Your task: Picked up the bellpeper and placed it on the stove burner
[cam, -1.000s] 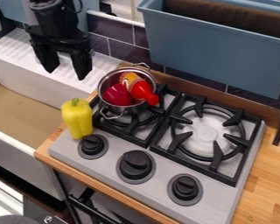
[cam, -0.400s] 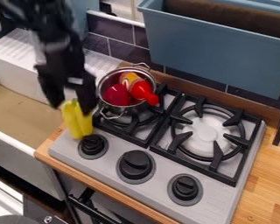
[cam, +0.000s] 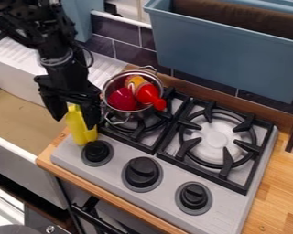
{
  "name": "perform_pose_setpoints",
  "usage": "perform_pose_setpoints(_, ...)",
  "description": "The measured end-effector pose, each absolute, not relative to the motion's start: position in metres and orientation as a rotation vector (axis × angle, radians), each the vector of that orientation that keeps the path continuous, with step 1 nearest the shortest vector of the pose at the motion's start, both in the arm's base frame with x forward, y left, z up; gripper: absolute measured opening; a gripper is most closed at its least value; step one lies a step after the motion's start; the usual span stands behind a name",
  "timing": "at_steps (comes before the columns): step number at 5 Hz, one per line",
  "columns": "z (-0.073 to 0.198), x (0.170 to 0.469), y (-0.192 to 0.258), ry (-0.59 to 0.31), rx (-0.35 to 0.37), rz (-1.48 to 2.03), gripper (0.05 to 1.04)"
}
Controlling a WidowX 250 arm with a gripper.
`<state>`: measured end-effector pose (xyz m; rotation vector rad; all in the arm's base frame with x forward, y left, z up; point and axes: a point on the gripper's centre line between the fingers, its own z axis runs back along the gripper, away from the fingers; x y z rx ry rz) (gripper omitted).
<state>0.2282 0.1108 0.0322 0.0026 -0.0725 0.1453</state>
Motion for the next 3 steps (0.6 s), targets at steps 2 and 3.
perform_pose_setpoints(2, 0.0443, 0.2428, 0.1152, -0.105, 0.006, 0.195, 0.997)
perform_pose_setpoints(3, 0.0431, 0.2439, 0.1147, -0.102, 0.021, 0.208, 0.993)
